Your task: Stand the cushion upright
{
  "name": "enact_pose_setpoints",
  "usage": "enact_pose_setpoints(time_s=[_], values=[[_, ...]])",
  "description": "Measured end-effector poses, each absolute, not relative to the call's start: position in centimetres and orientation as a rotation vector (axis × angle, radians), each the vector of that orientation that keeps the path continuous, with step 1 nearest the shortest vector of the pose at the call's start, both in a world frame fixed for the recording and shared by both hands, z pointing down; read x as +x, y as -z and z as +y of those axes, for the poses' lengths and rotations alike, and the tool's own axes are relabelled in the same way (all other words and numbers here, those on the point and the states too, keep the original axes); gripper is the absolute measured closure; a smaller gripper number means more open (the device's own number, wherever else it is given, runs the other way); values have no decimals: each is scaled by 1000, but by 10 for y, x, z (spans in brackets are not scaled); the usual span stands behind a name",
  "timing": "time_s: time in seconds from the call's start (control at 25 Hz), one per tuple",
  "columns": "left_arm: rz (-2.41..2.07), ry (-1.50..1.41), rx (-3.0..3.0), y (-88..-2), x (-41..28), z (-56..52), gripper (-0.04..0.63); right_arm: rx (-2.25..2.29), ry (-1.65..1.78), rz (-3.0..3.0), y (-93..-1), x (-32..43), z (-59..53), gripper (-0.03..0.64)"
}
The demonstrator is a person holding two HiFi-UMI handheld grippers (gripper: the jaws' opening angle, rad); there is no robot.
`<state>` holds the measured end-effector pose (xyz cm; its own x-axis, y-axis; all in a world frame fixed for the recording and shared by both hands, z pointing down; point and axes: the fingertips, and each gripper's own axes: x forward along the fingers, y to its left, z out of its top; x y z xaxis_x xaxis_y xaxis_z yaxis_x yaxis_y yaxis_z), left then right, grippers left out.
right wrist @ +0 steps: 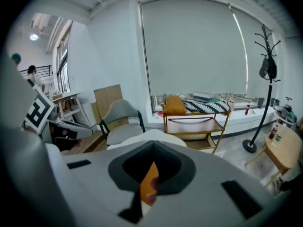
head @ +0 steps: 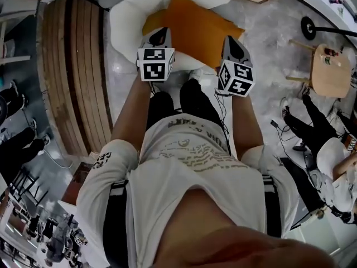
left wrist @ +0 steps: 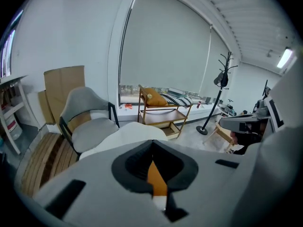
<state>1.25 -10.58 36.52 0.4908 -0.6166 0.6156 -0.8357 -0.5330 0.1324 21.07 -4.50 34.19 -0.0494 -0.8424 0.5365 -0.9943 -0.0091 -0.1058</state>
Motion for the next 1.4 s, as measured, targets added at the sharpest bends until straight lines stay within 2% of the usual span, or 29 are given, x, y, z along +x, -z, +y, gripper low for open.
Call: enact_pose_setpoints(time_s=[0.8, 0.84, 0.88, 0.92, 1.04, 1.12, 1.4], values=[[-1153, -940, 2093, -646, 6, -117, 570, 1907, -888, -1703, -598, 279, -20, 591], [-1146, -946, 2091, -660, 8, -119, 542, 1906, -881, -1702, -613, 284, -19, 591], [-1138, -952, 2091, -675, 11, -122, 474, 1910, -877, -1699, -628, 290, -19, 591], [-1129, -960, 2089, -689, 14, -125, 435, 1913, -880, -1693, -644, 295, -19, 591], [-1109, -976, 2065, -726, 20, -132, 412, 1898, -955, -1675, -688, 308, -16, 589], [-1097, -981, 2056, -746, 27, -138, 398, 1871, -1020, -1677, -713, 316, -16, 518], [-1070, -1009, 2041, -790, 26, -157, 345, 1865, -1106, -1571, -765, 334, -4, 470]])
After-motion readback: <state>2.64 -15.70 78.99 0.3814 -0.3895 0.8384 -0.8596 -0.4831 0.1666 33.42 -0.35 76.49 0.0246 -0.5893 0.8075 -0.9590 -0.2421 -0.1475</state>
